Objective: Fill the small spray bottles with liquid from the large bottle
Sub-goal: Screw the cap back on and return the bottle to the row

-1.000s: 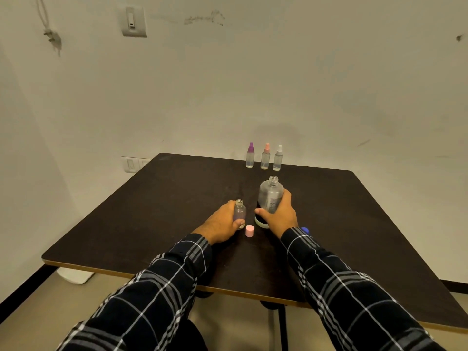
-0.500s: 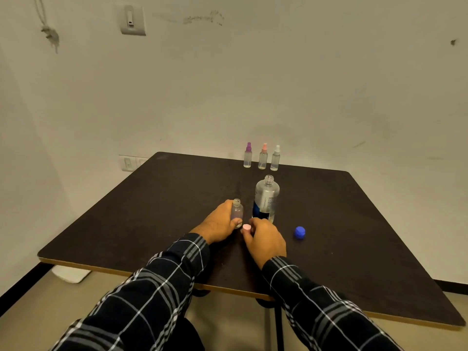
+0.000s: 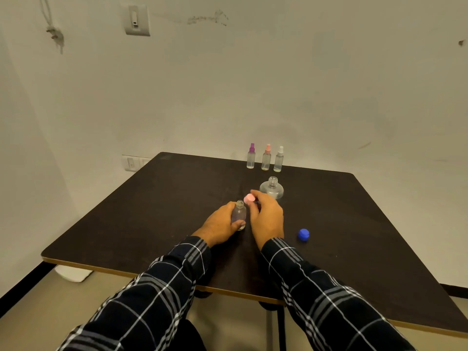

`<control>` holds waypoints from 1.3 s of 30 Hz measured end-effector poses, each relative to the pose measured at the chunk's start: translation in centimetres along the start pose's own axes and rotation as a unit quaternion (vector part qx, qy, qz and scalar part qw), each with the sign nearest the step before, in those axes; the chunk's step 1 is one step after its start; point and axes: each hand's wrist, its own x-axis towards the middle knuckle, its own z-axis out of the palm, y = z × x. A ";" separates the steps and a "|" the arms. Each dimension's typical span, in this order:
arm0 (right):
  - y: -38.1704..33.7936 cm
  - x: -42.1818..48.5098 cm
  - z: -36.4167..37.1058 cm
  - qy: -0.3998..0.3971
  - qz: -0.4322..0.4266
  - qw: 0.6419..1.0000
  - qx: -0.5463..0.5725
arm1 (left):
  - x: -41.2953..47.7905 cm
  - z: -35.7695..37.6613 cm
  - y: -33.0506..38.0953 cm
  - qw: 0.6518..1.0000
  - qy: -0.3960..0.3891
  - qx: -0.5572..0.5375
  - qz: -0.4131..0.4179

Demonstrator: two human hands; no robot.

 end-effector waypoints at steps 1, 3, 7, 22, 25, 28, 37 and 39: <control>-0.3 0.4 0.1 -0.026 -0.003 0.999 -0.019 | 0.0 -0.1 0.0 1.000 -0.002 -0.003 0.001; -0.9 1.2 0.2 -0.091 -0.009 0.993 -0.078 | 0.0 -0.1 0.1 1.000 -0.005 -0.009 -0.001; -1.4 2.5 0.3 -0.160 -0.033 0.974 -0.158 | 0.1 -0.1 0.3 1.000 -0.005 -0.009 -0.004; -2.8 1.1 -0.3 -0.115 -0.039 0.961 -0.248 | 0.2 -0.1 0.6 0.999 -0.018 -0.001 -0.034; -2.6 1.3 -0.7 -0.194 -0.073 0.948 -0.243 | -0.1 -0.2 0.8 1.000 -0.015 -0.001 -0.019; -2.5 1.4 -0.9 -0.174 -0.046 0.957 -0.229 | -0.2 -0.3 0.7 1.000 -0.013 -0.007 -0.015; -2.1 1.1 -0.5 -0.117 -0.025 0.971 -0.206 | 0.1 -0.3 0.5 1.000 -0.019 0.002 -0.016; -1.8 1.3 -0.1 -0.155 -0.043 0.968 -0.194 | 0.0 -0.2 0.5 1.000 -0.016 0.002 -0.011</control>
